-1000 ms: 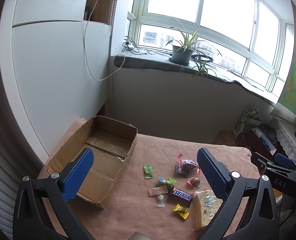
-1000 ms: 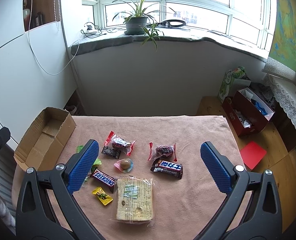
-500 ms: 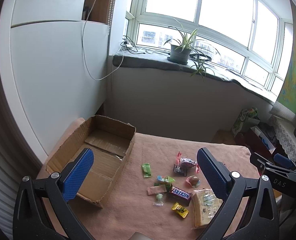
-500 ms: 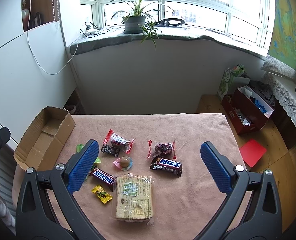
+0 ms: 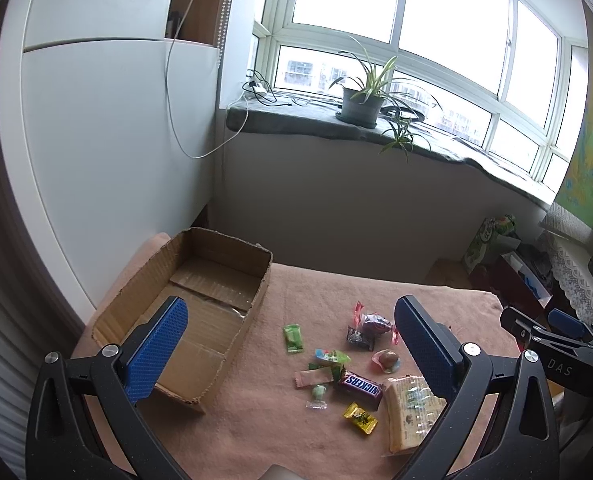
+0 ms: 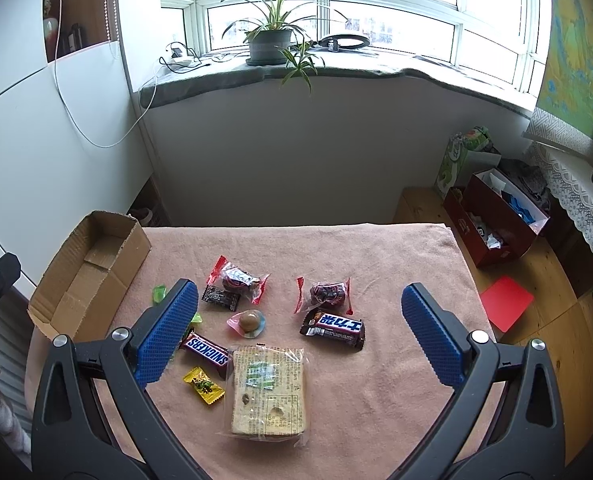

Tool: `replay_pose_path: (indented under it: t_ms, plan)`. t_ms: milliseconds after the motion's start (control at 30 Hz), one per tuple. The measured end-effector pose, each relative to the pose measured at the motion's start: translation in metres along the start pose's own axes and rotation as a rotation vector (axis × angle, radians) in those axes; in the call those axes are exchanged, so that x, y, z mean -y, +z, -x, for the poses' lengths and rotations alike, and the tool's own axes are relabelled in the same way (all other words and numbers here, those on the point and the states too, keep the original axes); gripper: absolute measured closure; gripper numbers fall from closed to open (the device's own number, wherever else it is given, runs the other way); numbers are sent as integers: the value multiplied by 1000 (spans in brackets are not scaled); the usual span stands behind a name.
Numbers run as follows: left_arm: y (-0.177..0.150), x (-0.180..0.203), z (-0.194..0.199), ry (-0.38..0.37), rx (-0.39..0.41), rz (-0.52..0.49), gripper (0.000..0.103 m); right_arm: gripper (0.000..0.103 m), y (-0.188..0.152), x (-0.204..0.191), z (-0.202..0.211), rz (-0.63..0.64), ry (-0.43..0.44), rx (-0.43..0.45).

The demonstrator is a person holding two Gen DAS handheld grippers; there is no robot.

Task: Organize snacks

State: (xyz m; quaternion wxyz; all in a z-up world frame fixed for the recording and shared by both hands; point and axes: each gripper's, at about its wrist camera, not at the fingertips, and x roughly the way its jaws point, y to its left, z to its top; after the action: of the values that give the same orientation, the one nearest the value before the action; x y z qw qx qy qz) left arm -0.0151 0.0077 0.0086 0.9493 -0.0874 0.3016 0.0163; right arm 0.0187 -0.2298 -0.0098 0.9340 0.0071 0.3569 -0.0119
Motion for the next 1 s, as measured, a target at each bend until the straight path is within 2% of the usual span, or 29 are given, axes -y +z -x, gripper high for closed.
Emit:
replay_pose_path:
  t_ms: [467, 800, 1000]
  plan:
    - [-2, 0, -8, -20, -35, 6, 1, 0, -10, 6, -6, -7, 11, -43]
    - [-20, -4, -36, -88, -184, 40, 1, 0, -22, 41, -35, -72, 60, -171]
    - [-28, -5, -49, -134, -260, 71, 1, 0, -35, 55, -48, -94, 139, -255]
